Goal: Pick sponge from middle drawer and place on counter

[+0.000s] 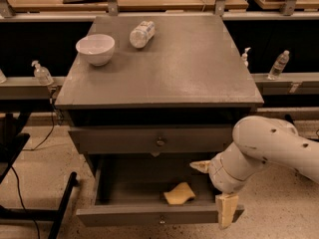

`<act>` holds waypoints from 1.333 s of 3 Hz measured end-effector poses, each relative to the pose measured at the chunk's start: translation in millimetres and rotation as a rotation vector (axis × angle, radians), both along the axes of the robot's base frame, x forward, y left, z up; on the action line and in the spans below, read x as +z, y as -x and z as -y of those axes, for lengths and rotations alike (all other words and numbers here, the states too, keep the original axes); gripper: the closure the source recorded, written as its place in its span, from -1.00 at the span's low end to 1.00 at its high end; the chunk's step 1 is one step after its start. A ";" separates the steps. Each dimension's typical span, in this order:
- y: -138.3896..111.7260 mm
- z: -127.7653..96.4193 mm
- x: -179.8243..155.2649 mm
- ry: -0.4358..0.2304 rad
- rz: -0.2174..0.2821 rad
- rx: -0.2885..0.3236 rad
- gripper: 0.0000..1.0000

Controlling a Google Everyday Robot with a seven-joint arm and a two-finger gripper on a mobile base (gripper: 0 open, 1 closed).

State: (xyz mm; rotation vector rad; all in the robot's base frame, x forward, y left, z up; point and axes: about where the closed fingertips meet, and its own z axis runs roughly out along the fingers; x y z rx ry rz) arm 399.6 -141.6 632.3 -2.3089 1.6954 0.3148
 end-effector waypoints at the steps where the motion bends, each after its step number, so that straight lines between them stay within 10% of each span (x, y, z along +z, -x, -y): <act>1: -45.9 -29.9 -51.4 -0.041 0.020 -0.005 -1.00; 2: -77.4 -39.6 -105.6 -0.085 0.049 -0.044 -1.00; 4: -75.0 -40.1 -107.2 -0.087 0.062 -0.039 -1.00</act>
Offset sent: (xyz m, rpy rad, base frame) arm 0.1072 0.0420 -0.1439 0.1150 -0.0858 -0.0810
